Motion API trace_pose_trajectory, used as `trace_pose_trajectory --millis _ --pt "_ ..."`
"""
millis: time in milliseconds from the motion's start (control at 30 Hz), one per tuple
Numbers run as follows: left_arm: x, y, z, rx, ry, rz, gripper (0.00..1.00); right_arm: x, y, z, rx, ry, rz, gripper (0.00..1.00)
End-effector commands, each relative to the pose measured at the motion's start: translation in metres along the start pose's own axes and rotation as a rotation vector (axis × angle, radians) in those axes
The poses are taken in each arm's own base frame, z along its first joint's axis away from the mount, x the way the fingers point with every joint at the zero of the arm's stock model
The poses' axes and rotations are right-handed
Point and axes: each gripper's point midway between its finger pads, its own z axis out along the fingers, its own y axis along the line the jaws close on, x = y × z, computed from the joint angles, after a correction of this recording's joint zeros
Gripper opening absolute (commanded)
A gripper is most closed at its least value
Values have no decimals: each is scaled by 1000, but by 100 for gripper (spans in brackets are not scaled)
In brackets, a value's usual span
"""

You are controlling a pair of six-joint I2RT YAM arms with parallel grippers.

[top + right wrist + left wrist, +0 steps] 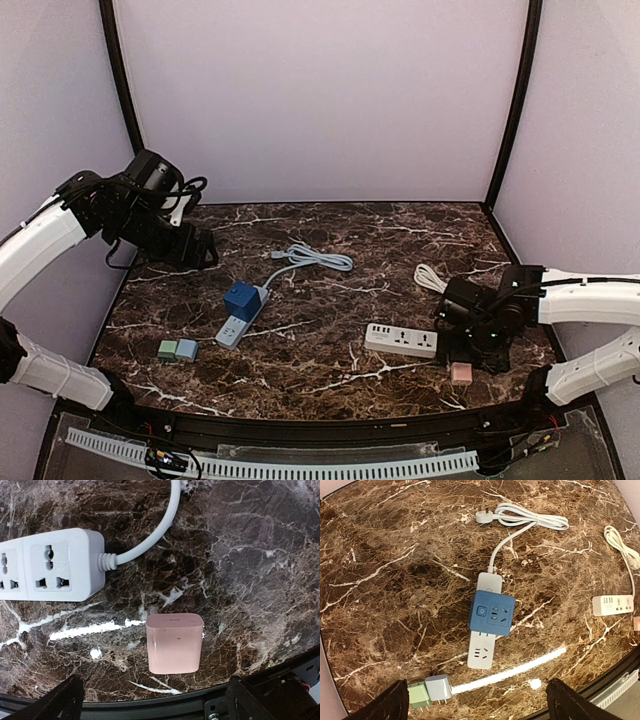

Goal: Insert the plug

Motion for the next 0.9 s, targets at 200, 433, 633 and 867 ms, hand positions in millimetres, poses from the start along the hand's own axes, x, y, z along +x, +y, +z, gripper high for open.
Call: trace_pose_trajectory --millis 200,433,633,867 --pt "-4 -29 -1 163 -1 -24 90 8 3 29 -120 46 65 94" --pt "-4 -34 -1 188 6 -32 87 9 -3 47 -95 47 44 88" --pt "-5 -36 -1 200 11 -38 85 7 -5 54 -94 39 44 79" --pt "-7 -40 1 214 14 -40 83 8 -6 60 -77 43 36 68"
